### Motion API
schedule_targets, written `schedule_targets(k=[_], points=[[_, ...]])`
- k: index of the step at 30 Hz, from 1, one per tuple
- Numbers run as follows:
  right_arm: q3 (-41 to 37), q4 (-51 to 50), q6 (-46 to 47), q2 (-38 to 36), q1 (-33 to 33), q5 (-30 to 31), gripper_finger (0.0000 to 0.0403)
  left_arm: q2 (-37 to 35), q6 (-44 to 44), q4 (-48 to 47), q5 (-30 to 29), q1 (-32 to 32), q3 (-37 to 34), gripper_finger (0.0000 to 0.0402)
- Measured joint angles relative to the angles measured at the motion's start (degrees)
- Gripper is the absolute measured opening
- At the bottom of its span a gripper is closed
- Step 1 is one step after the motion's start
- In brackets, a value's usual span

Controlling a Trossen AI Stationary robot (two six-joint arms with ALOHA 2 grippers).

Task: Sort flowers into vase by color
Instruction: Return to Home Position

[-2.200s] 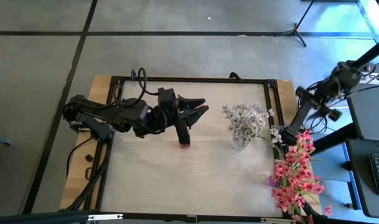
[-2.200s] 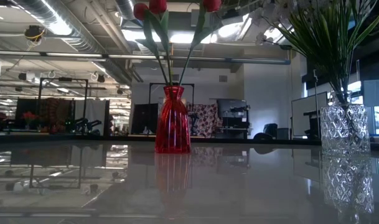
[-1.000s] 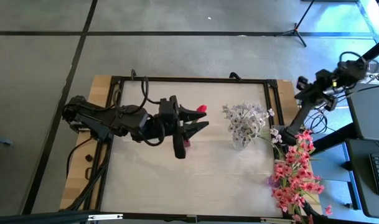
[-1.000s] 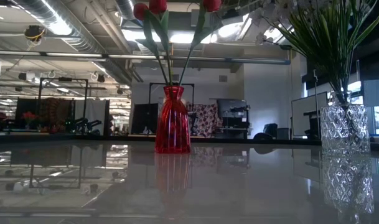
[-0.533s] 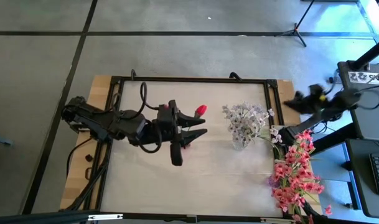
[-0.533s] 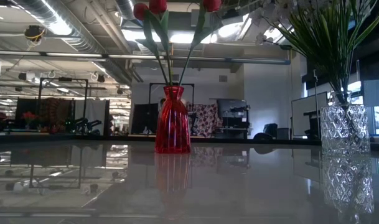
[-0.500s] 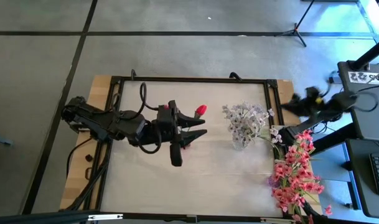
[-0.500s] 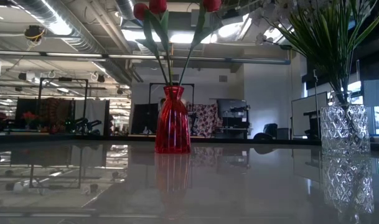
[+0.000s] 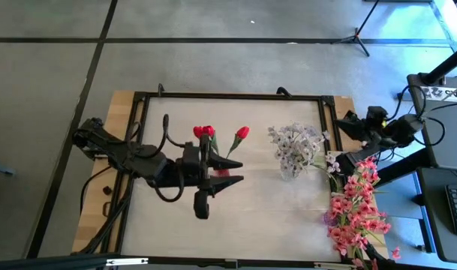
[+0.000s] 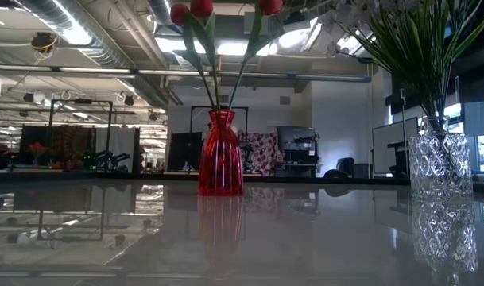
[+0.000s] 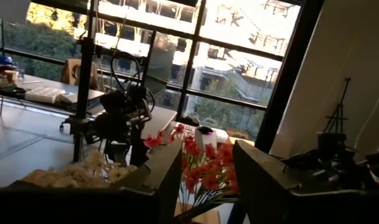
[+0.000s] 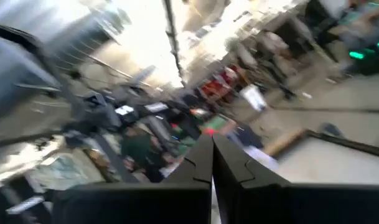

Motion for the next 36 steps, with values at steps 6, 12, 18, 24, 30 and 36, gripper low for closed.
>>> schedule_targets(k=[6, 12, 18, 24, 30, 36], points=[[-8.04, 23.19, -5.47, 0.0, 0.0, -8.11, 0.0, 0.0, 0.42, 0.42, -0.01, -0.67, 0.0, 0.0141], [-21.3, 51.34, -9.39, -0.02, 0.0, -11.95, 0.0, 0.0, 0.42, 0.56, -0.04, -0.63, 0.01, 0.0141], [-32.86, 76.33, -10.76, -0.02, 0.04, -12.99, 0.0, 0.0, 0.42, 0.71, -0.04, -0.64, 0.01, 0.0141], [-36.14, 87.45, -16.16, -0.02, -0.37, -11.39, 0.0, 0.0, 0.46, 0.71, -0.08, -0.02, 0.02, 0.0141], [-36.23, 89.97, -25.57, 0.0, -5.06, -10.6, 0.0, 0.0, 1.7, 0.59, -0.12, 1.47, 0.02, 0.0141], [-36.3, 91.68, -40.18, 0.0, -12.21, 2.86, 0.0, 0.0, 0.44, 0.18, -0.14, 3.31, 0.02, 0.0141]])
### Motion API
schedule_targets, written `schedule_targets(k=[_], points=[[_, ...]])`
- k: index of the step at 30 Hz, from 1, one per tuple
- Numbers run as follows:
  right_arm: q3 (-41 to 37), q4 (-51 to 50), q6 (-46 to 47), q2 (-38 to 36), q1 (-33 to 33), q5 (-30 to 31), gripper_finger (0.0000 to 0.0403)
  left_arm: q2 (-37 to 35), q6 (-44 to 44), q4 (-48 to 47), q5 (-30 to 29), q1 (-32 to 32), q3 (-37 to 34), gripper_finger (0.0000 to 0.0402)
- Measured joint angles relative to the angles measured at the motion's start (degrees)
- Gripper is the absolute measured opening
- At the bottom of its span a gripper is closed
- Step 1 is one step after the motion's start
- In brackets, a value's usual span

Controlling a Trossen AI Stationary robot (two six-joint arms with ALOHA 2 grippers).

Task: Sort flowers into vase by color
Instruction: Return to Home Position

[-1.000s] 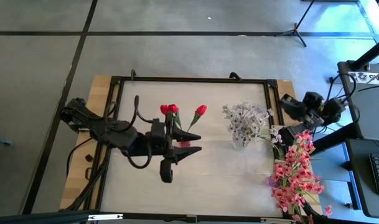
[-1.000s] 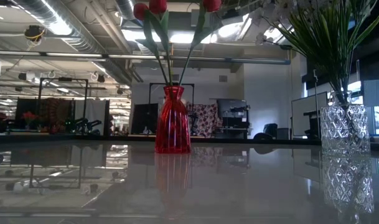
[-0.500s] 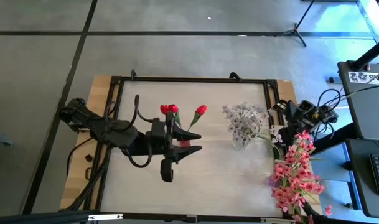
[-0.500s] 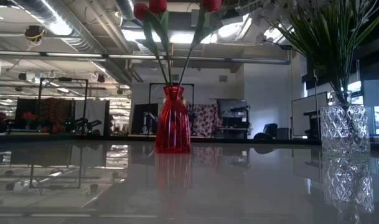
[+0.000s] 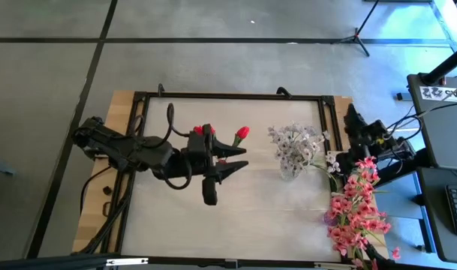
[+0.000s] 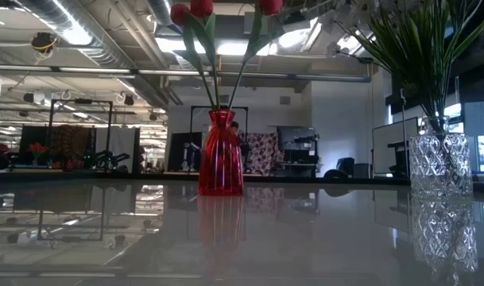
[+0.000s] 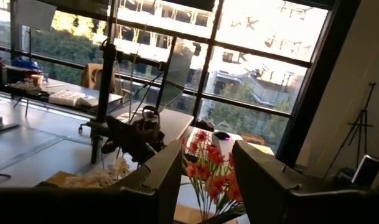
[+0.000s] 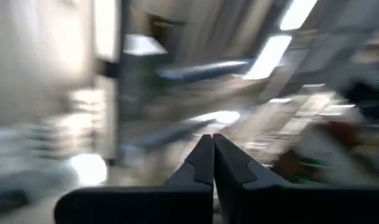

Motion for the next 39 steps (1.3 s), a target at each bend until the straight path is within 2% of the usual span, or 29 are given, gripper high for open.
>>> schedule_targets(k=[3, 6, 17, 26, 29, 34, 36, 39], points=[[-0.02, -2.04, -5.18, 0.0, -2.86, 11.03, 0.0001, 0.0, -0.52, 0.0, 0.02, 0.52, 0.0, 0.0141], [-0.02, -9.31, -9.25, 0.0, -5.27, 19.97, 0.0003, 0.0, -0.56, -0.04, 0.01, 0.5, 0.0, 0.0141], [-0.07, -37.34, -6.69, -0.02, -18.35, 28.78, 0.0004, 0.0, -1.77, -0.11, -0.11, 0.12, 0.0, 0.0141], [-0.09, -63.79, 6.75, -0.02, -21.17, 28.64, 0.0005, 0.0, -1.75, -0.59, -0.11, -0.57, 0.0, 0.0141], [-0.09, -70.18, 13.28, -0.02, -21.17, 25.01, 0.0005, 0.0, -1.75, -0.61, -0.13, -0.55, 0.0, 0.0141], [-0.09, -69.61, 16.51, -0.02, -21.12, 10.38, 0.0005, 0.0, -1.75, -0.59, -0.15, -0.12, 0.0, 0.0141], [-0.09, -69.39, 16.51, 0.0, -21.1, 7.86, 0.0005, 0.0, -1.75, -0.57, -0.26, 0.01, 0.0, 0.0141], [-0.09, -69.4, 16.51, 0.02, -21.12, 7.73, 0.0005, 0.0, -1.75, -0.59, -0.17, 0.2, 0.0, 0.0141]])
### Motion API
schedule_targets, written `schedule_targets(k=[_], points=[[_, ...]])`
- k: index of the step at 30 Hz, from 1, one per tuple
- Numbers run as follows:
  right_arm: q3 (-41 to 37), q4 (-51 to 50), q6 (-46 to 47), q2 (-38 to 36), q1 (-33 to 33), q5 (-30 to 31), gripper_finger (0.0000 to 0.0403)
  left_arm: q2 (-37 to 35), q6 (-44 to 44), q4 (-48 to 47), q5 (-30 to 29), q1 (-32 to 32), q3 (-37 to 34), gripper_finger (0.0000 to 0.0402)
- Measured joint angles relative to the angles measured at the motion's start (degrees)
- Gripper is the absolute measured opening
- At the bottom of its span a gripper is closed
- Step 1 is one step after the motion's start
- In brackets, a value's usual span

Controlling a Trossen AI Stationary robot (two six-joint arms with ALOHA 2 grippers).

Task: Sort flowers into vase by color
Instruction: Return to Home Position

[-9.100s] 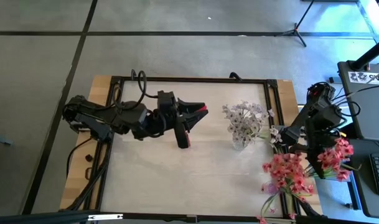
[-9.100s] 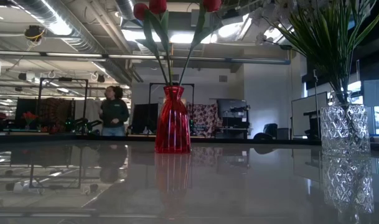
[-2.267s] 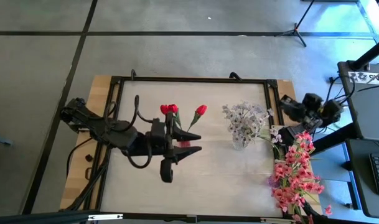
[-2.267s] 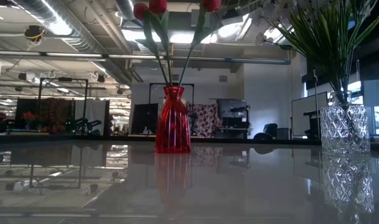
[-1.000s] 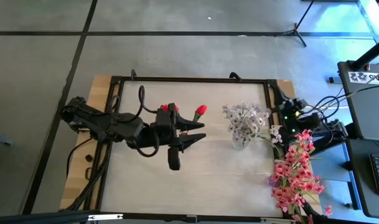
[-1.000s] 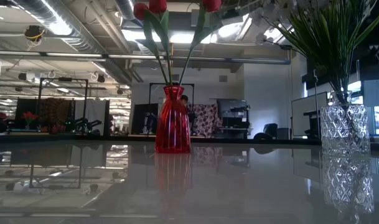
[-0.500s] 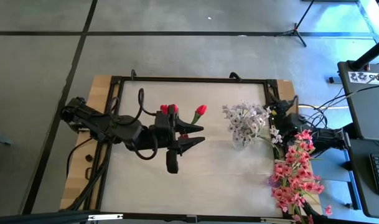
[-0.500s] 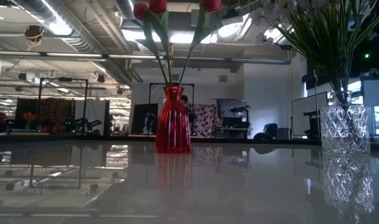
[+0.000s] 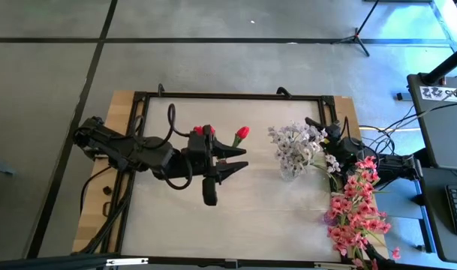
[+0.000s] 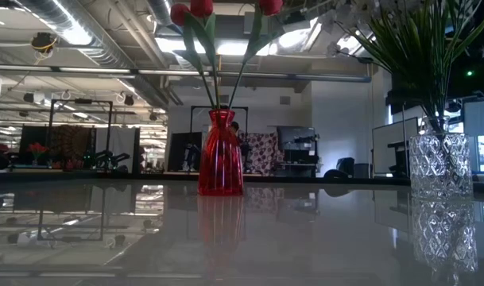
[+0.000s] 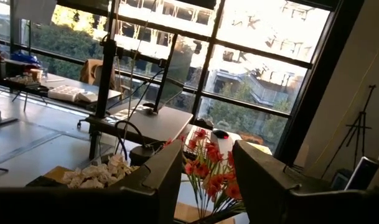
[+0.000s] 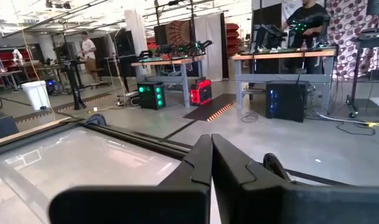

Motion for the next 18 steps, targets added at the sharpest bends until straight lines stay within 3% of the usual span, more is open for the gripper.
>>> schedule_targets(k=[13, 18], points=[[0.0, -0.29, -0.35, 0.0, 0.0, 0.44, 0.0005, -0.55, 1.1, -5.71, 0.82, -0.3, -2.4, 0.0141], [-0.02, -0.32, -0.35, 0.0, 0.0, 0.44, 0.0005, -5.21, 1.68, -5.16, 8.31, -0.2, -9.15, 0.0141]])
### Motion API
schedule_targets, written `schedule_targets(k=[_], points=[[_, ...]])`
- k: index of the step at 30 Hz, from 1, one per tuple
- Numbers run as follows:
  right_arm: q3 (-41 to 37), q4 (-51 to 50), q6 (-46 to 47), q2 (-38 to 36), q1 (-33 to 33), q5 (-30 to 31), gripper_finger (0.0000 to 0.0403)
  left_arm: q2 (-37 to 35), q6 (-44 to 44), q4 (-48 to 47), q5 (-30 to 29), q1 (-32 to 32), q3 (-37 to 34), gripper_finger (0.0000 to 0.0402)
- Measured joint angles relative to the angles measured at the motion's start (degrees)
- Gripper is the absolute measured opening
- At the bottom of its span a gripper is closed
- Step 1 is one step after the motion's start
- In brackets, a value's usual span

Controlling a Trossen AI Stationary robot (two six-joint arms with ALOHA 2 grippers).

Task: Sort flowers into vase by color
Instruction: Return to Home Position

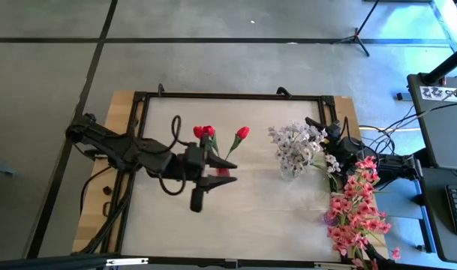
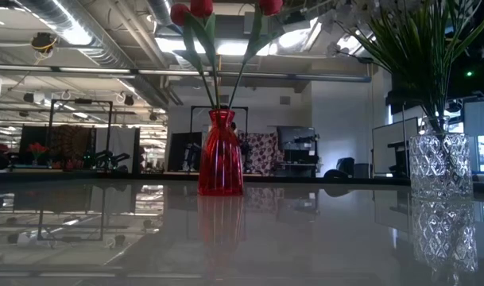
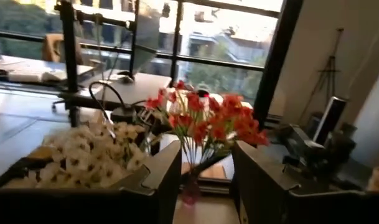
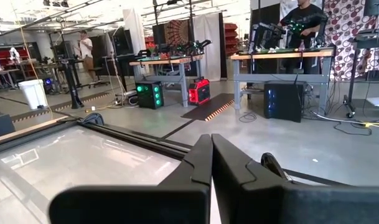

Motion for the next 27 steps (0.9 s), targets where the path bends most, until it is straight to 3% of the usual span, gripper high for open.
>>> schedule_targets(k=[5, 12, 19, 24, 27], points=[[0.0, -0.04, -0.02, 0.0, 0.0, -0.02, 0.0005, -7.38, 1.39, 3.77, 5.81, 0.13, -10.64, 0.0141], [0.0, -0.05, -0.02, 0.02, 0.0, -0.01, 0.0005, -24.87, 5.13, 10.34, 14.4, 2.52, -27.34, 0.0141], [0.0, -0.06, -0.02, 0.02, 0.0, -0.02, 0.0005, -40.18, 3.13, 17.37, 18.51, 10.24, -45.57, 0.0141], [0.0, -0.09, -0.02, 0.02, 0.0, -0.02, 0.0005, -49.84, 1.17, 24.83, 27.71, 18.14, -58.45, 0.0141], [0.0, -0.09, -0.02, 0.02, 0.0, -0.02, 0.0005, -55.68, -0.5, 27.45, 30.23, 22.26, -64.79, 0.0141]])
